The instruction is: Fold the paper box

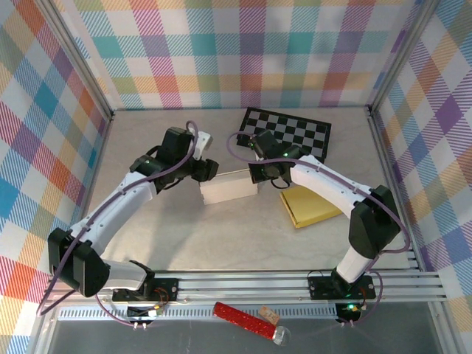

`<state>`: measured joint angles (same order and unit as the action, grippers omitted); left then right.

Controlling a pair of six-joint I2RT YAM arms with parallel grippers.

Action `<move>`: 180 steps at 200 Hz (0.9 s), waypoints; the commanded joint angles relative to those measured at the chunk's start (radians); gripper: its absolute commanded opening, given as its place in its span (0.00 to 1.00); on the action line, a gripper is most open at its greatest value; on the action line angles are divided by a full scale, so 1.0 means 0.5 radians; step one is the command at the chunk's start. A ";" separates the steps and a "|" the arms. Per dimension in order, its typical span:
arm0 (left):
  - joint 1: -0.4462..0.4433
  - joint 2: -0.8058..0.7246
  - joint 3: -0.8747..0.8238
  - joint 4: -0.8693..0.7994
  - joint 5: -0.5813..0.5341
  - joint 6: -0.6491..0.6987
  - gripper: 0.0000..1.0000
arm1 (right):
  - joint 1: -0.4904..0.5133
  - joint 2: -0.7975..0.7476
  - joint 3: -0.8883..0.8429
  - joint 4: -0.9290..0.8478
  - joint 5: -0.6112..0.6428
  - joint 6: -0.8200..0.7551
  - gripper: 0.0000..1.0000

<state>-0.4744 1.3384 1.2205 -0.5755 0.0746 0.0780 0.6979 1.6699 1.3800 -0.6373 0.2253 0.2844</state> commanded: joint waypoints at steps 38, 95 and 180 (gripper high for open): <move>0.133 0.042 0.130 -0.907 0.010 -0.286 0.44 | 0.021 0.045 0.071 -0.113 -0.005 0.032 0.00; 0.169 0.156 0.190 -0.887 0.167 -0.314 0.39 | 0.023 0.058 0.081 -0.128 -0.021 0.030 0.00; 0.166 0.322 0.277 -0.803 0.119 -0.339 0.23 | 0.024 0.067 0.074 -0.133 -0.027 0.039 0.00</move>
<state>-0.3939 1.4818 1.3396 -0.9878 0.1299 -0.0731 0.7017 1.6810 1.3991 -0.6674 0.2264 0.2852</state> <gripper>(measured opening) 0.237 0.065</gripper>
